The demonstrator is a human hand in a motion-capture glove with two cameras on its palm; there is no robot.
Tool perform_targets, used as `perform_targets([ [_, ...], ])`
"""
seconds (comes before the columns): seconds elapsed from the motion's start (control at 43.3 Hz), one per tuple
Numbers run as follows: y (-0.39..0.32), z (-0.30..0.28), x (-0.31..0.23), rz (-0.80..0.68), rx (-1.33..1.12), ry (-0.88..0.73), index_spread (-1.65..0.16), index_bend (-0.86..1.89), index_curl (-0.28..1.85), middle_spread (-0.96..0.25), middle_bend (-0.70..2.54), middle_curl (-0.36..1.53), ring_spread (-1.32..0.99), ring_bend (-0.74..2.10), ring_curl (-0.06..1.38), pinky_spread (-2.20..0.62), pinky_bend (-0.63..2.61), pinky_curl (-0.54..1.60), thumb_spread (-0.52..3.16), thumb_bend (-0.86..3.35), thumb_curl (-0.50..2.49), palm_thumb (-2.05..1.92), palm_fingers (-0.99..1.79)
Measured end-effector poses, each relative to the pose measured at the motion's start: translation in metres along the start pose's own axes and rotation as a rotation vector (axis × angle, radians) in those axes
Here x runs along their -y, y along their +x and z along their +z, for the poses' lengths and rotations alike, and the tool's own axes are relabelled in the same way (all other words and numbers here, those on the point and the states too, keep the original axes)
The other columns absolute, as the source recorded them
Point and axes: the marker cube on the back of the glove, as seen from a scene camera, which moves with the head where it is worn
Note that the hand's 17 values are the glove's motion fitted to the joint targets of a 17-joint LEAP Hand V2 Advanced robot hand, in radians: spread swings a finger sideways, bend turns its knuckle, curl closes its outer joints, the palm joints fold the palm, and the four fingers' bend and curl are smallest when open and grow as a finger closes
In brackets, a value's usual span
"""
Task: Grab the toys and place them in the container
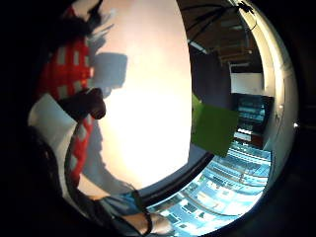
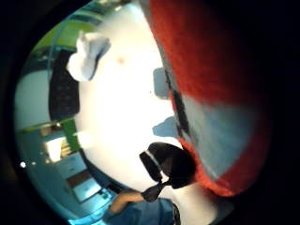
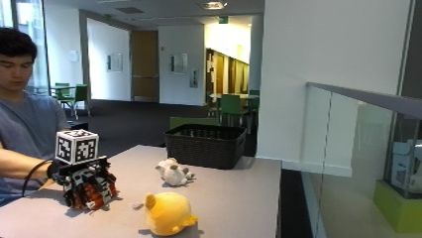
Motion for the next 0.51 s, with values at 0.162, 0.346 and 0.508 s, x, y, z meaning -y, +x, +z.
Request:
perform_targets([
  [0.162, -0.01, 0.009, 0.003, 0.045, -0.026, -0.005, -0.34, 0.14, 0.12, -0.04, 0.25, 0.23, -0.13, 0.97, 0.44, -0.12, 1.36, 0.48, 1.11, 0.07, 0.22, 0.14, 0.27],
  [0.346, -0.021, 0.011, 0.011, 0.051, -0.008, 0.067, -0.36, 0.19, 0.14, -0.12, 0.36, 0.29, -0.23, 1.05, 0.47, -0.26, 1.29, 0.42, 1.33, 0.21, 0.31, 0.36, 0.59],
  [0.508, -0.02, 0.001, 0.011, 0.043, 0.066, -0.007, -0.38, 0.32, 0.2, -0.25, 0.52, 0.35, -0.35, 1.12, 0.48, -0.35, 1.17, 0.39, 1.12, 0.32, 0.46, 0.64, 0.95],
])
